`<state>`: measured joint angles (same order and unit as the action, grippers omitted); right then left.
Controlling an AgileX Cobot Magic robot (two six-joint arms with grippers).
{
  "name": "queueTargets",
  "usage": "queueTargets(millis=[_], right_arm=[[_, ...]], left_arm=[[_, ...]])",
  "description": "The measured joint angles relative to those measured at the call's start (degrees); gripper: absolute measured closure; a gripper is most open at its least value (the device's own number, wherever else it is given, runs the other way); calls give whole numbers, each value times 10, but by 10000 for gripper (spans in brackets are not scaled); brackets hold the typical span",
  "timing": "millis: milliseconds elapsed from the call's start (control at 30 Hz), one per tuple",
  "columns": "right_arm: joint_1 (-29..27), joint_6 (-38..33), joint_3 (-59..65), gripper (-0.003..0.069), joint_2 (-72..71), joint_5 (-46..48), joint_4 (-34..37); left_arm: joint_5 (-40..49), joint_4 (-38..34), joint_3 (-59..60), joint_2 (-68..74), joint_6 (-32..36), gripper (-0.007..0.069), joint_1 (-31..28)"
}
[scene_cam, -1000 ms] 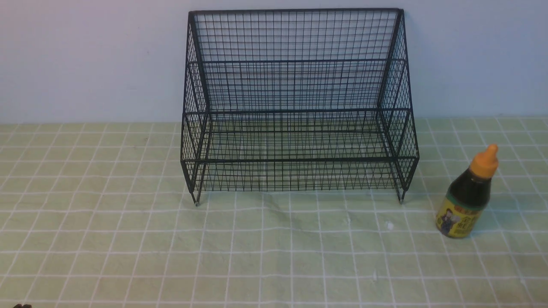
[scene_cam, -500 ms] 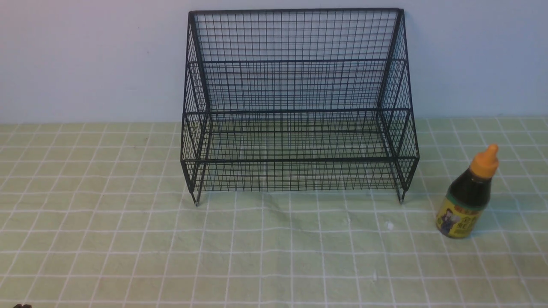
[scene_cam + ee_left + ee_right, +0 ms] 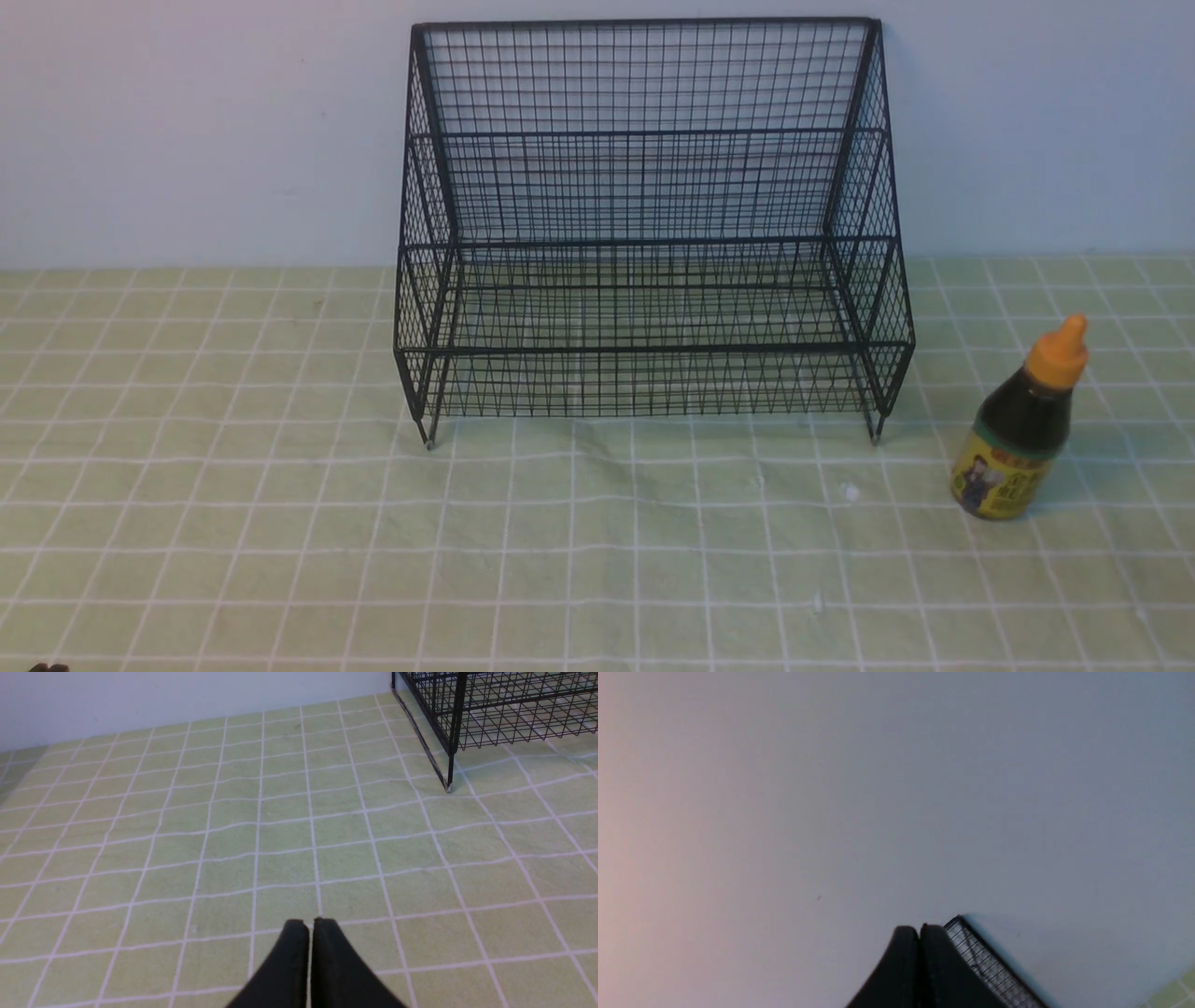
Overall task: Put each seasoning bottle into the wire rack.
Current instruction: Use the right arm to grab the condiment bottle closest to it
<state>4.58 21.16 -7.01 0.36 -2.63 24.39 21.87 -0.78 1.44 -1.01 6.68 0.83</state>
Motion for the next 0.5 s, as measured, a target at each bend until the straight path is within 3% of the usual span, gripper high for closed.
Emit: queueTargets(millis=[200,233,500], right_arm=[[0,-60,-196,673,123,253,-88],[0,-86,-275,673,199,360,-121],[0,-127,-510,635,478,609,-174]], left_arm=[[0,0,0,0,0,631,0],[0,0,0,0,0,631,0],[0,0,0,0,0,631,0]])
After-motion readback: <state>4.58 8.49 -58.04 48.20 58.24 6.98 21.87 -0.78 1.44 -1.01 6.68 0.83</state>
